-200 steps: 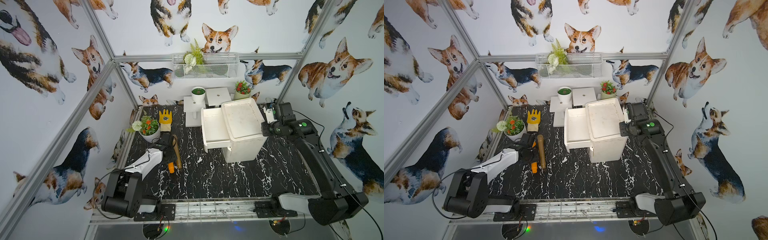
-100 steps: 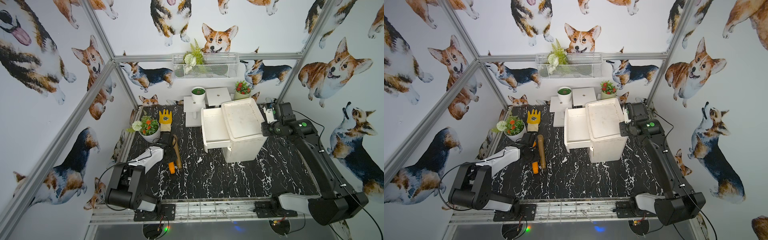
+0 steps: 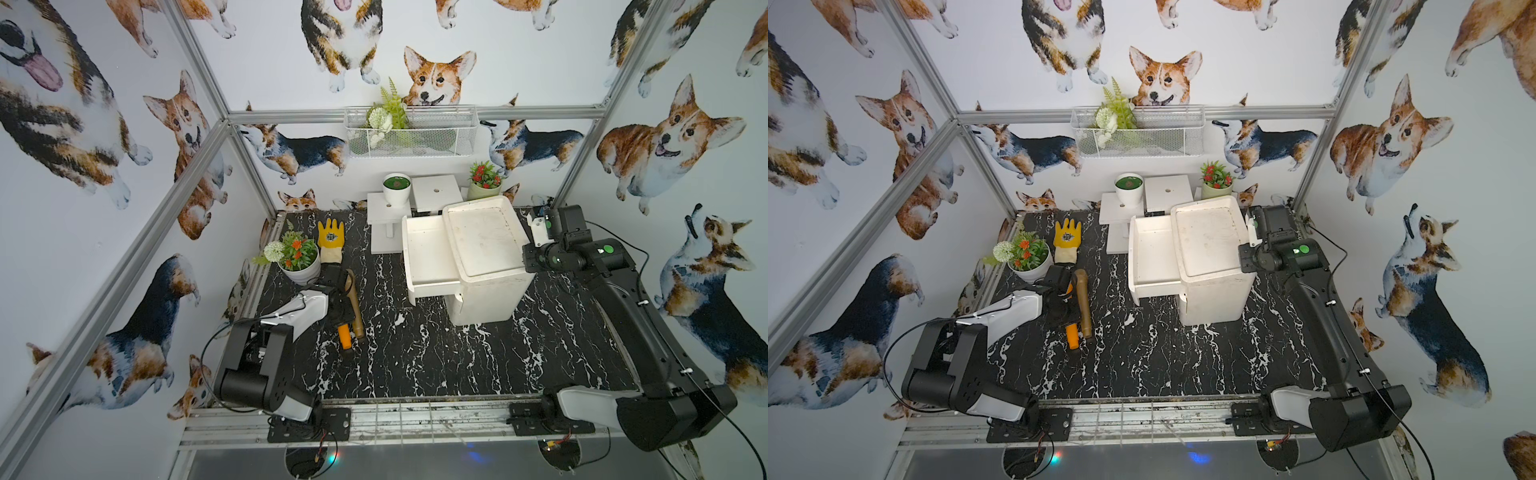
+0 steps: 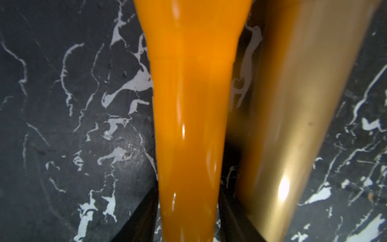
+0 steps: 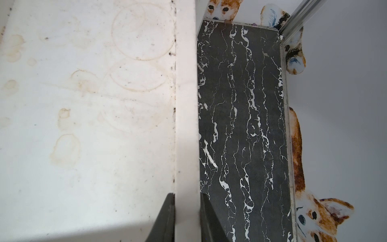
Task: Take the microphone out of the drawer
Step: Place the microphone at the center of the board.
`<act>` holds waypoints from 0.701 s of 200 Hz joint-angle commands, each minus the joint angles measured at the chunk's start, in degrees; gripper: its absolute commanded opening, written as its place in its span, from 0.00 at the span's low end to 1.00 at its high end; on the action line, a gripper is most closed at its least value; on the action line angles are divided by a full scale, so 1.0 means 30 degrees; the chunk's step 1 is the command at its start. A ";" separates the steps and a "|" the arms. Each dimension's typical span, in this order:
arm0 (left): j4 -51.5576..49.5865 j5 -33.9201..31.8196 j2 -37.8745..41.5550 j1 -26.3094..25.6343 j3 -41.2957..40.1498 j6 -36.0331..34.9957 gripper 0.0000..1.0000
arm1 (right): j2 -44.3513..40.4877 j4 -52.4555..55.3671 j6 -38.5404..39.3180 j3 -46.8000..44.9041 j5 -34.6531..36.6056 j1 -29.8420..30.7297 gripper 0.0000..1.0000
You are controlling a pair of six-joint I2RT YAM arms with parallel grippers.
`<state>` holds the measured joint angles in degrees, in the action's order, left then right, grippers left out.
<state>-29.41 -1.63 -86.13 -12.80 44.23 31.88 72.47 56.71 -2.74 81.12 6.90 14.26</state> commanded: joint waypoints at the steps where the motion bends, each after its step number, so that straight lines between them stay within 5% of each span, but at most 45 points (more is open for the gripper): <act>1: -0.0370 -0.0124 0.0252 0.0034 0.0082 -0.0059 0.53 | 0.0318 0.1429 0.0299 -0.0351 -0.1771 0.0139 0.20; 72: -0.1417 -0.0629 0.2316 0.0043 0.0355 -0.0436 0.55 | 0.0344 0.1459 0.0301 -0.0377 -0.1714 0.0139 0.20; 140: -0.3143 0.0031 0.4631 0.0032 0.3368 -0.0263 0.54 | 0.0221 0.1400 0.0299 -0.0448 -0.1654 0.0146 0.20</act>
<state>-36.75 -3.53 -74.00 -12.80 51.86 30.22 72.14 56.25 -2.74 80.73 6.92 14.26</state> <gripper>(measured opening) 0.544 0.216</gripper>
